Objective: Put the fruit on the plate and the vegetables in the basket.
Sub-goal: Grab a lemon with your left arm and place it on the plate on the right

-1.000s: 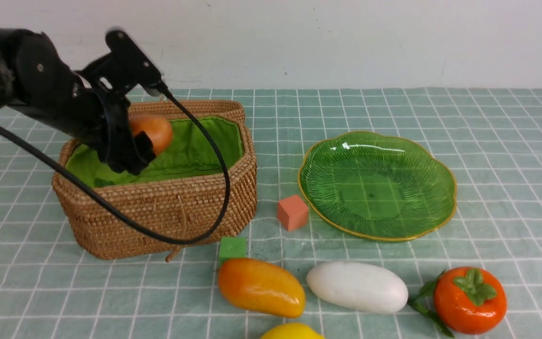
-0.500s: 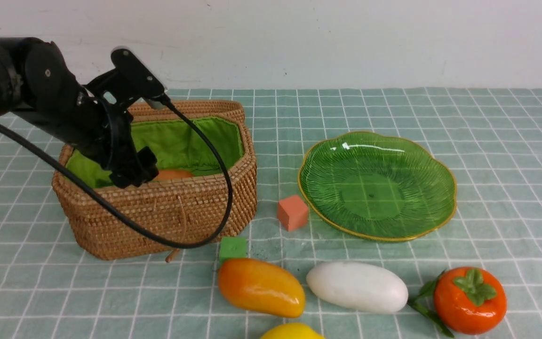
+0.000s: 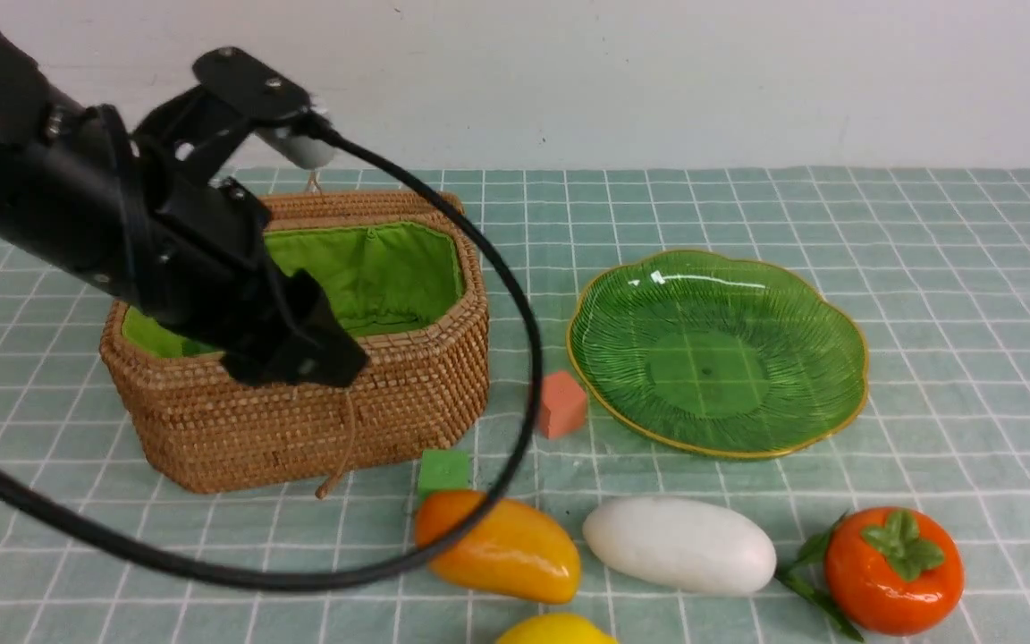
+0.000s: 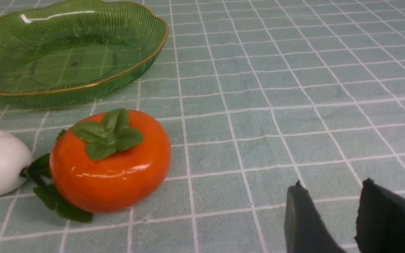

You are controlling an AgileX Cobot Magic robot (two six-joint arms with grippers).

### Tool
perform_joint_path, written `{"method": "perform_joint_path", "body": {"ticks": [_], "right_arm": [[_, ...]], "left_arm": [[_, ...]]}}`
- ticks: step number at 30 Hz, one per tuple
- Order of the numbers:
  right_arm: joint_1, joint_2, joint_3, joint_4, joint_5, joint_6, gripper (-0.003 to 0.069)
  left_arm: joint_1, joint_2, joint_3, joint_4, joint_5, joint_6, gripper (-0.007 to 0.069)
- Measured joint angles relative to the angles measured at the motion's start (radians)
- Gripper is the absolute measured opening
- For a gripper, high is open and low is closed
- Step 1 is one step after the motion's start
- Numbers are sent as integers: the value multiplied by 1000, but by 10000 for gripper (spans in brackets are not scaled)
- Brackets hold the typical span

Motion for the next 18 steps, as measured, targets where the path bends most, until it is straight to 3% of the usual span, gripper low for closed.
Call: {"method": "perform_joint_path", "body": {"ticks": [3, 7, 11, 18], "right_arm": [[0, 0, 0, 0, 0, 0, 242], [0, 0, 0, 0, 0, 0, 242], [0, 0, 0, 0, 0, 0, 242], [0, 0, 0, 0, 0, 0, 242]], "left_arm": [[-189, 15, 3, 99, -17, -178, 434], [-397, 83, 3, 323, 6, -446, 521], [-495, 149, 4, 442, 10, -587, 588], [-550, 259, 4, 419, -7, -667, 616]]}}
